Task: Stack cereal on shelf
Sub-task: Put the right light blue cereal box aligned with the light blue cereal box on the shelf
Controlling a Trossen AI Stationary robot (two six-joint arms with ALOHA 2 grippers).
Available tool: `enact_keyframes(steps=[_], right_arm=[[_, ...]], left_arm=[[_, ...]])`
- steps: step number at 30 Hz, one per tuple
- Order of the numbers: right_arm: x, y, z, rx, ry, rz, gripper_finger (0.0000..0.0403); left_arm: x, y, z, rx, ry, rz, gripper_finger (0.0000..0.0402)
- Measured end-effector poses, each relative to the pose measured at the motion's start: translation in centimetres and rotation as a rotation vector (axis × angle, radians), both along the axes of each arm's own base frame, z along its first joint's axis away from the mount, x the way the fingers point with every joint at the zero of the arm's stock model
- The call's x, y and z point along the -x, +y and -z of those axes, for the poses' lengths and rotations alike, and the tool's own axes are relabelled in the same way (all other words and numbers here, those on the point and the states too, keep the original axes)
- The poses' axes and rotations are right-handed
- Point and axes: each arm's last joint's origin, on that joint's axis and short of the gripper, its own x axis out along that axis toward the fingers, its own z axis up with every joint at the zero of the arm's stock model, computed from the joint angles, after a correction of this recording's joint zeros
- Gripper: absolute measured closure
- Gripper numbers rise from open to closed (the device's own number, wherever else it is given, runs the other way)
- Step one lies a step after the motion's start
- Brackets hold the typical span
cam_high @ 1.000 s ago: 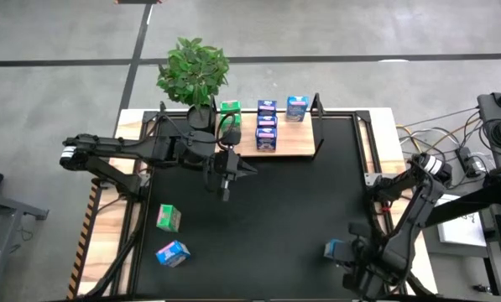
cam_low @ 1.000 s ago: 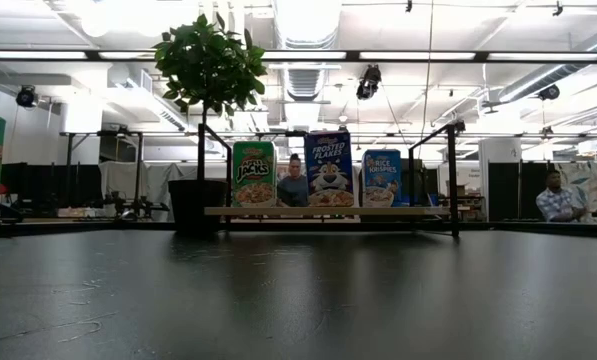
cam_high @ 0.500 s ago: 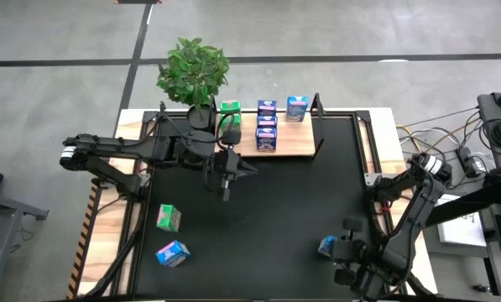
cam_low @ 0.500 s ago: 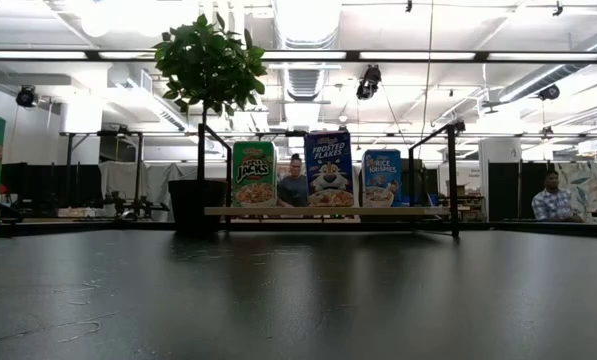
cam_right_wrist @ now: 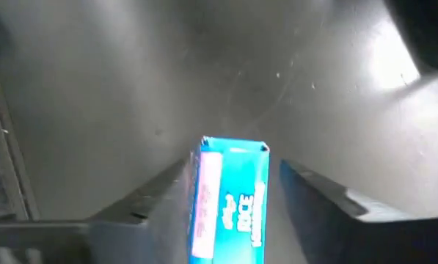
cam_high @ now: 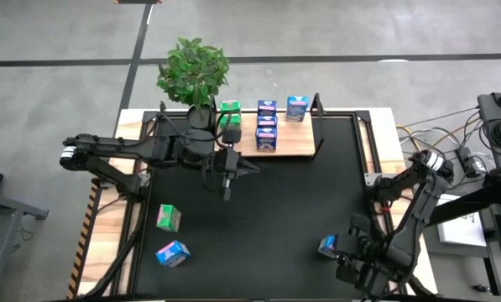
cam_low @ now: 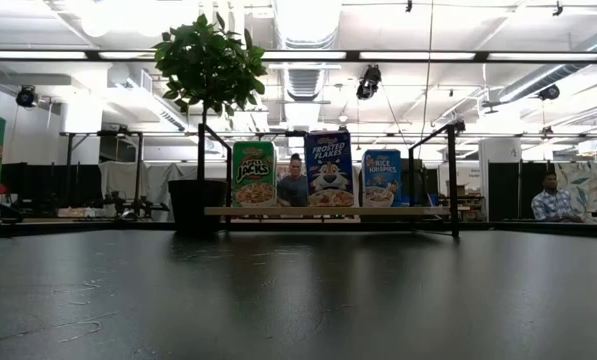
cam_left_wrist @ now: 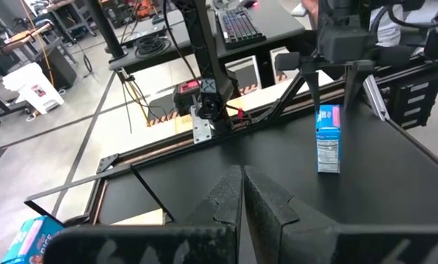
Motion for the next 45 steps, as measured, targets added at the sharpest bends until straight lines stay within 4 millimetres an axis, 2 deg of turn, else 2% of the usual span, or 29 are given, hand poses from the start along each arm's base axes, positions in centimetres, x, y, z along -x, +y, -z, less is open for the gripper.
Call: enact_keyframes(steps=[8, 11, 14, 20, 28, 34, 40, 45], right_arm=[[0.4, -0.2, 1.7, -0.006, 0.093, 0.055, 0.0096], [0.4, -0.2, 2.2, -0.012, 0.096, 0.067, 0.0076], [0.4, -0.2, 2.6, -0.023, 0.097, 0.065, 0.0075], [0.5, -0.3, 3.1, -0.014, 0.103, 0.049, 0.0108], [0.4, -0.3, 3.4, -0.016, 0.102, 0.045, 0.0196], [0.1, 0.0, 2.5, -0.036, 0.071, 0.032, 0.0245], [-1.5, -0.4, 0.5, -0.035, 0.000, 0.001, 0.0268], [-4.1, -1.9, -0.9, -0.006, -0.009, -0.042, 0.0277]], left_arm=[[0.0, 0.0, 0.0, -0.005, 0.002, 0.002, 0.0402], [0.0, 0.0, 0.0, -0.004, 0.002, 0.001, 0.0402], [0.0, 0.0, 0.0, -0.004, 0.003, 0.001, 0.0402], [-0.1, 0.0, 0.1, -0.003, 0.006, 0.001, 0.0402], [-0.2, 0.0, 0.2, 0.012, 0.013, -0.004, 0.0402], [-0.1, 0.0, 0.3, 0.037, 0.026, -0.012, 0.0402], [-0.2, -0.6, 1.7, 0.060, 0.065, -0.004, 0.0402], [0.1, -1.4, 3.1, 0.052, 0.059, 0.027, 0.0402]])
